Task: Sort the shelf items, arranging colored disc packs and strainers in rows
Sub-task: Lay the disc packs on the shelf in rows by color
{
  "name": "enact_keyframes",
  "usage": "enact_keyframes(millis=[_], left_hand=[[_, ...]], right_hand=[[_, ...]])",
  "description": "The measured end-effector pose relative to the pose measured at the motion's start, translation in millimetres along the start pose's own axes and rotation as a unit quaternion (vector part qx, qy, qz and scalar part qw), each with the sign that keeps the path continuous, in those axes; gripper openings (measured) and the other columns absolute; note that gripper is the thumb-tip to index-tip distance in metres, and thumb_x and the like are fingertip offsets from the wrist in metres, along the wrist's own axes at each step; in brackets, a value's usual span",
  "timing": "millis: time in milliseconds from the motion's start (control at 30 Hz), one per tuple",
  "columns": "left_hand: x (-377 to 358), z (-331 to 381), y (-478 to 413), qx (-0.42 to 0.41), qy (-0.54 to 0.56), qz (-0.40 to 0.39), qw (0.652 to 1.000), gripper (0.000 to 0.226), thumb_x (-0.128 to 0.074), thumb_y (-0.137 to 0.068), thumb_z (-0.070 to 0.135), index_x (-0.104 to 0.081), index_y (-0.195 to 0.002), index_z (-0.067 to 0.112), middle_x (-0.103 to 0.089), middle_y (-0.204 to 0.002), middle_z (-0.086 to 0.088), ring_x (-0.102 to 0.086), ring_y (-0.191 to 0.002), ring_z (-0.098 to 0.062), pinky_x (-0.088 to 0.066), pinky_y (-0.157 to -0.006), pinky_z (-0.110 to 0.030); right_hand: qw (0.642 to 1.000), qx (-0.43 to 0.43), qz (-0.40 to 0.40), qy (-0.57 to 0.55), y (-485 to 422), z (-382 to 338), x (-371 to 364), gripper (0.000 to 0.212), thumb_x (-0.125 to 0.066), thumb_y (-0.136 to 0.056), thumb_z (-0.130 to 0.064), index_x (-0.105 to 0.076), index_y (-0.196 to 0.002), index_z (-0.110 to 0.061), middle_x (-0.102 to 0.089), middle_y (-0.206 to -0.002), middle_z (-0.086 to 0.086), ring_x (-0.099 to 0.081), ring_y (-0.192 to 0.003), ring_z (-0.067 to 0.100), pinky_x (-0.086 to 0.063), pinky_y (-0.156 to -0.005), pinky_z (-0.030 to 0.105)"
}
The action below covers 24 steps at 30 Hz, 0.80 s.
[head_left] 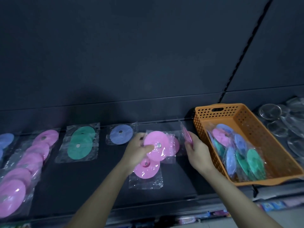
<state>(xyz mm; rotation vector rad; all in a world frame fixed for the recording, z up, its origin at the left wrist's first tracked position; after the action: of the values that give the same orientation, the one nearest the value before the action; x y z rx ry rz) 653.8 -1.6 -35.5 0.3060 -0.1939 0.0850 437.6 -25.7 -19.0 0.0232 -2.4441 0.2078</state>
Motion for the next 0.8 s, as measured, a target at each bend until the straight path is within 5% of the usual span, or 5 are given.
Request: enact_keyframes(millis=[167, 333, 433, 533, 800], left_hand=[[-41.6, 2.5, -14.6, -0.029, -0.163, -0.037, 0.985, 0.056, -0.069, -0.082, 0.015, -0.043, -0.132, 0.019, -0.059, -0.120, -0.002, -0.058, -0.103, -0.018, -0.046, -0.082, -0.028], [-54.0, 10.6, -17.3, -0.150, -0.414, -0.025, 0.898, 0.088, -0.065, -0.085, 0.027, -0.006, -0.149, 0.033, -0.013, -0.154, -0.010, -0.020, -0.141, -0.029, -0.024, -0.113, -0.035], [-65.1, 1.1, -23.9, -0.182, -0.502, -0.101, 0.840, 0.072, -0.056, -0.089, 0.045, -0.016, -0.148, 0.039, 0.006, -0.159, -0.005, 0.003, -0.146, -0.029, -0.010, -0.119, -0.039], [-69.0, -13.5, -32.1, -0.151, -0.533, -0.144, 0.820, 0.072, -0.050, -0.087, 0.058, -0.016, -0.148, 0.039, 0.005, -0.160, -0.004, 0.002, -0.147, -0.028, -0.011, -0.119, -0.040], [-65.7, -4.9, -66.9, -0.148, -0.521, -0.048, 0.839, 0.072, -0.048, -0.090, 0.054, -0.017, -0.148, 0.025, -0.016, -0.155, -0.016, -0.012, -0.144, -0.032, -0.015, -0.118, -0.041]], right_hand=[[1.000, 0.029, 0.008, -0.009, 4.5, -8.8, 7.3, 0.029, -0.045, -0.095, -0.004, -0.060, -0.118, -0.013, -0.062, -0.092, -0.007, -0.057, -0.083, 0.011, -0.034, -0.065, 0.014], [1.000, 0.012, -0.005, -0.003, 7.7, -0.8, 5.9, 0.027, -0.044, -0.095, -0.005, -0.061, -0.113, -0.014, -0.066, -0.094, -0.004, -0.061, -0.083, 0.010, -0.038, -0.063, 0.009], [1.000, 0.002, -0.005, -0.002, 6.7, 3.9, 4.4, 0.022, -0.044, -0.097, -0.008, -0.062, -0.109, -0.013, -0.067, -0.092, -0.001, -0.062, -0.081, 0.009, -0.041, -0.062, 0.005], [1.000, 0.002, 0.007, -0.009, 3.8, 3.2, 4.3, 0.022, -0.045, -0.096, -0.007, -0.061, -0.110, -0.013, -0.066, -0.090, -0.003, -0.059, -0.078, 0.001, -0.041, -0.061, 0.003], [0.999, 0.033, 0.009, -0.016, -11.8, 2.2, -2.7, 0.024, -0.046, -0.094, -0.006, -0.061, -0.111, -0.015, -0.066, -0.098, -0.005, -0.061, -0.089, 0.009, -0.048, -0.075, 0.020]])
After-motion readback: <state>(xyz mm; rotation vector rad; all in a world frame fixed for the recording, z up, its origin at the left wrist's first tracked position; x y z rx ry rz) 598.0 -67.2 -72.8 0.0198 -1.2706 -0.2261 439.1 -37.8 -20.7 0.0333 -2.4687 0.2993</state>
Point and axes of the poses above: each hand's wrist, its own y-axis away from the middle knuckle, its own x-axis out of the back of the hand, z = x × y, the point moved 6 cm from there along -y, towards the middle knuckle
